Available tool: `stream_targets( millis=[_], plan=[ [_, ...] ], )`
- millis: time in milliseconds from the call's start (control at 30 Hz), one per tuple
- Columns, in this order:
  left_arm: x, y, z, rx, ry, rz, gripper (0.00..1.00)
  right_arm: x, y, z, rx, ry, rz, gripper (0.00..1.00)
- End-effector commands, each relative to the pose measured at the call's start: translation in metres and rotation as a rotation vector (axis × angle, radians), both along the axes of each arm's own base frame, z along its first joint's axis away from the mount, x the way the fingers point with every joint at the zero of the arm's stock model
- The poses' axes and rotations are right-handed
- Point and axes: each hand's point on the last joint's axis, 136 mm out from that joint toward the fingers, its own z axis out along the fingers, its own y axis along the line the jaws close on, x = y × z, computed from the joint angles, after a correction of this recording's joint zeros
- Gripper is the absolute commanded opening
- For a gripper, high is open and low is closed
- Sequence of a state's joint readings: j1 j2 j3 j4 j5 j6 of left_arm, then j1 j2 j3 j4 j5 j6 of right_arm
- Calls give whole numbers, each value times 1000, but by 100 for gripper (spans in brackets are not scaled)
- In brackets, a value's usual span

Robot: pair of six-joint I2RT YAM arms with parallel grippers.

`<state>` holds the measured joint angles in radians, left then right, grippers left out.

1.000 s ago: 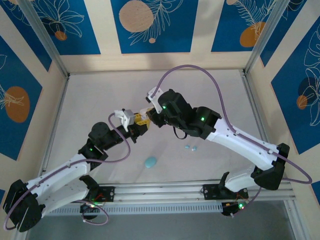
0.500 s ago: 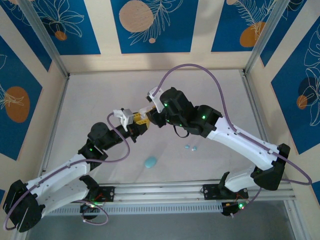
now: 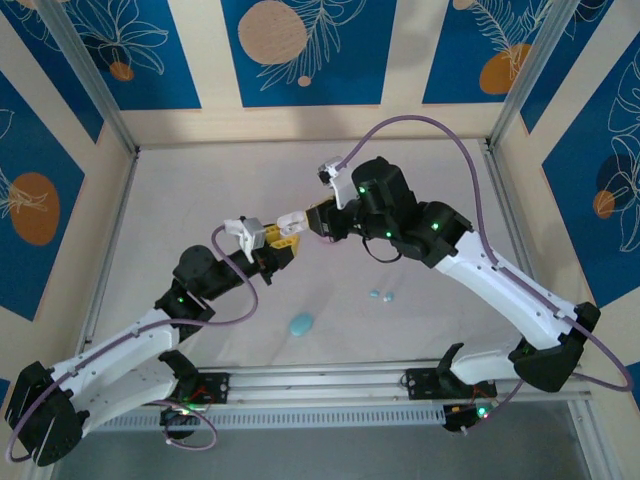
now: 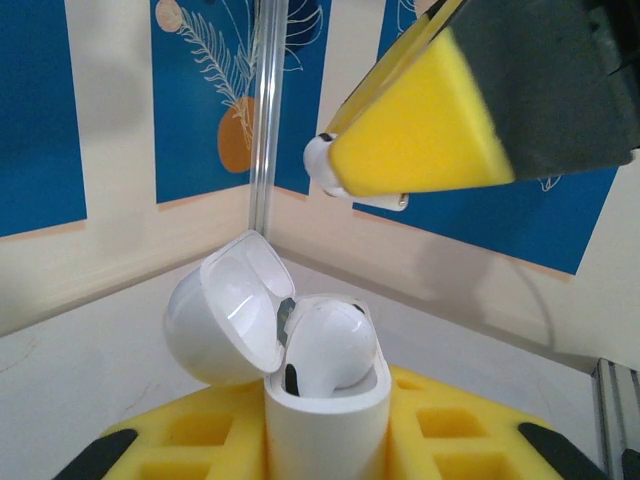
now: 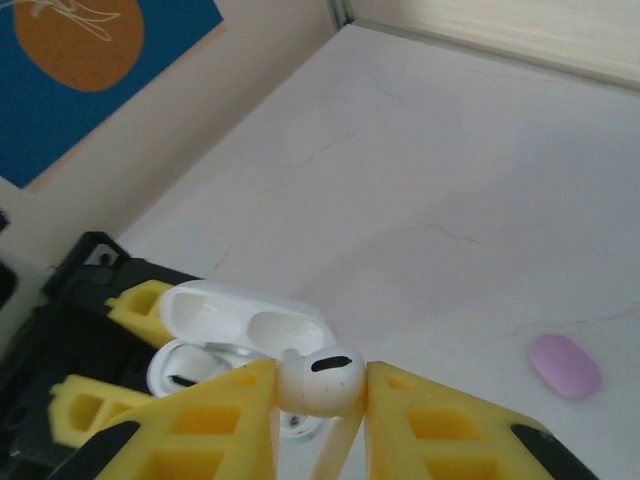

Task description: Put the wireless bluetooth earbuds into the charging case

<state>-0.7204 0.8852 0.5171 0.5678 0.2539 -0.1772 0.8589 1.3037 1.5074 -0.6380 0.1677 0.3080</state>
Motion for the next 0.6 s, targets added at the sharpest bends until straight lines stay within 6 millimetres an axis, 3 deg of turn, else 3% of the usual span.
stream_targets(
  millis=[0,167,300,433,567],
  plan=[
    [-7,0,21,-53,-47,-16,27,-11,6,17,89,34,59,26],
    [-8,-2,23,-58,-46,-33,27,-13,10,19,128,68,90,26],
    [-1,4,19,-43,-29,22,27,2,-12,5,73,106,-35,26],
    [9,22,14,-30,-21,145,27,21,-58,-51,-54,260,-242,26],
    [14,40,11,-9,-22,244,27,22,-86,-137,-209,470,-339,26]
  ],
)
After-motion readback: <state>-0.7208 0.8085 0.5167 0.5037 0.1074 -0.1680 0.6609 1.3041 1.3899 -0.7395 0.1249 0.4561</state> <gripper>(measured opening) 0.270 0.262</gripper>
